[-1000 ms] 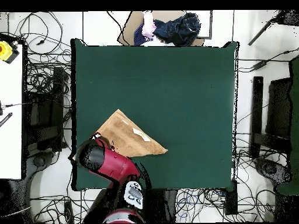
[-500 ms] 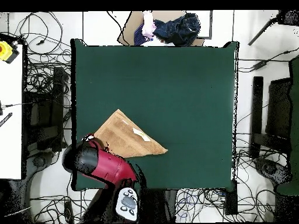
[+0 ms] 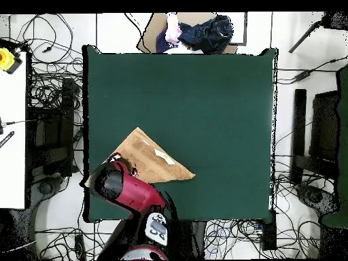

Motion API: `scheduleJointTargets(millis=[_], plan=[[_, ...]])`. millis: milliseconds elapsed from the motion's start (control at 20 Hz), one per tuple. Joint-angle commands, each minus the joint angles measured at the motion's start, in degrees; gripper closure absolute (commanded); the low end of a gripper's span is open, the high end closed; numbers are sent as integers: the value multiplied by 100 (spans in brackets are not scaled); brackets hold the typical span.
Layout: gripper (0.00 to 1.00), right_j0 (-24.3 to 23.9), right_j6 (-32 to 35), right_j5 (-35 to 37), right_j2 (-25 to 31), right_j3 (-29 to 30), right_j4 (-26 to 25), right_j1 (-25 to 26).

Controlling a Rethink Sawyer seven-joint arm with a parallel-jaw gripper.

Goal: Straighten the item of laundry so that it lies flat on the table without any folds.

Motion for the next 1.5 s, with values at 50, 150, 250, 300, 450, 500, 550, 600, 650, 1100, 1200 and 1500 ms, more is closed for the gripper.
scheduleJointTargets(millis=[50,150,250,300,450,500,550,600,650,1100,1200,1500], plan=[[100,-181,1374,-612,392,-16,-101,480],[100,-189,1363,-677,402,-12,-116,494],[0,-168,1358,-805,387,-9,-133,506],[0,-177,1371,-868,398,-8,-162,513],[0,-280,1381,-958,510,-31,-248,555],[0,-355,1418,-992,600,-38,-282,575],[0,-429,1487,-1079,687,-43,-323,603],[0,-450,1528,-1132,719,-52,-334,618],[0,-432,1529,-1145,718,-99,-309,662],[0,-392,1452,-1177,687,-332,-207,798],[0,-419,1458,-1232,716,-379,-231,864],[0,-359,1452,-1283,722,-494,-174,1005]])
